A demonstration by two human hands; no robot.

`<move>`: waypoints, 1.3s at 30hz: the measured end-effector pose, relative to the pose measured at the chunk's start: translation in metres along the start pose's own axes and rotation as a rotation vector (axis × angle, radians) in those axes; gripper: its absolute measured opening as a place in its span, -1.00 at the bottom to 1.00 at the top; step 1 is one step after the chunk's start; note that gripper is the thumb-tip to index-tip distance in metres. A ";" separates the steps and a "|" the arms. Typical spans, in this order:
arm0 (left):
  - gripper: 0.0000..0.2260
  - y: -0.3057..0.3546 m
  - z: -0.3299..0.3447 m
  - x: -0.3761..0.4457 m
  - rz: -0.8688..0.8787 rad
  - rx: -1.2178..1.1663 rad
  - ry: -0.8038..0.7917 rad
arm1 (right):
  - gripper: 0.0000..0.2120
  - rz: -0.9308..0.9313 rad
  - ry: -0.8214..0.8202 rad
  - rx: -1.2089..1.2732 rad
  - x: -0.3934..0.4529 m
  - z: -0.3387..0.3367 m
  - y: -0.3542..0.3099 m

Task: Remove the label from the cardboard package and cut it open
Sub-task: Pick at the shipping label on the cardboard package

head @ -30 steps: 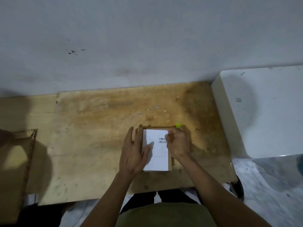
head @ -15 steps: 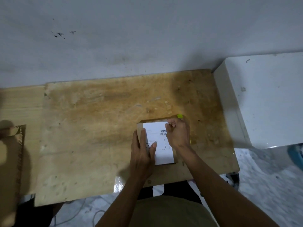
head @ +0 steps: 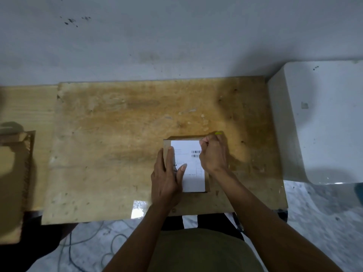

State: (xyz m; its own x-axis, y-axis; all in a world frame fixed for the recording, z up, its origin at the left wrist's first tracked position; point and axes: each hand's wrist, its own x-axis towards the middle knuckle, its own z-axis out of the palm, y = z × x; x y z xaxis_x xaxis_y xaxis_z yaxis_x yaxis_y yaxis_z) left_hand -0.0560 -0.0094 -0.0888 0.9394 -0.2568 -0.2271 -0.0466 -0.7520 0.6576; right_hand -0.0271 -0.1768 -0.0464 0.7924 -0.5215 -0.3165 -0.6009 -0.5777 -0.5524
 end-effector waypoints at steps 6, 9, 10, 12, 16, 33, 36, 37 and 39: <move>-0.39 0.003 -0.003 -0.002 -0.014 -0.004 0.008 | -0.75 -0.079 -0.083 0.011 -0.003 -0.003 0.001; -0.40 0.002 -0.002 -0.001 -0.001 0.010 0.004 | -0.72 -0.151 -0.128 -0.029 -0.002 -0.006 0.003; -0.41 0.002 -0.001 -0.001 -0.001 0.013 0.006 | -0.74 -0.178 -0.142 -0.051 -0.002 -0.007 0.002; -0.41 0.002 0.000 0.000 -0.013 0.006 0.010 | -0.75 -0.244 -0.173 -0.119 -0.005 -0.008 0.000; -0.41 0.000 0.000 0.001 -0.013 0.001 0.023 | -0.86 -0.266 -0.121 -0.030 -0.013 -0.001 0.001; -0.41 0.003 -0.003 0.001 -0.040 0.000 0.011 | -0.78 -0.233 0.064 -0.009 -0.002 0.005 0.001; -0.41 0.003 -0.002 0.001 -0.042 -0.007 0.014 | -0.82 -0.241 0.087 0.013 -0.003 0.007 0.003; -0.40 0.003 -0.002 0.001 -0.048 -0.008 0.014 | -0.84 -0.237 0.090 0.030 -0.003 0.007 0.003; -0.40 0.003 -0.002 0.000 -0.058 -0.011 0.014 | -0.89 -0.231 0.091 0.052 -0.003 0.007 0.003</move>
State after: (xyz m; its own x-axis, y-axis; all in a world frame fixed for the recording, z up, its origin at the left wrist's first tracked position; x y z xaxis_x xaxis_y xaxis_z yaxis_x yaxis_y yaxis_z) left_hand -0.0555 -0.0104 -0.0854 0.9450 -0.2044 -0.2553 0.0120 -0.7586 0.6515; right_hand -0.0306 -0.1723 -0.0524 0.8940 -0.4349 -0.1074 -0.3965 -0.6567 -0.6415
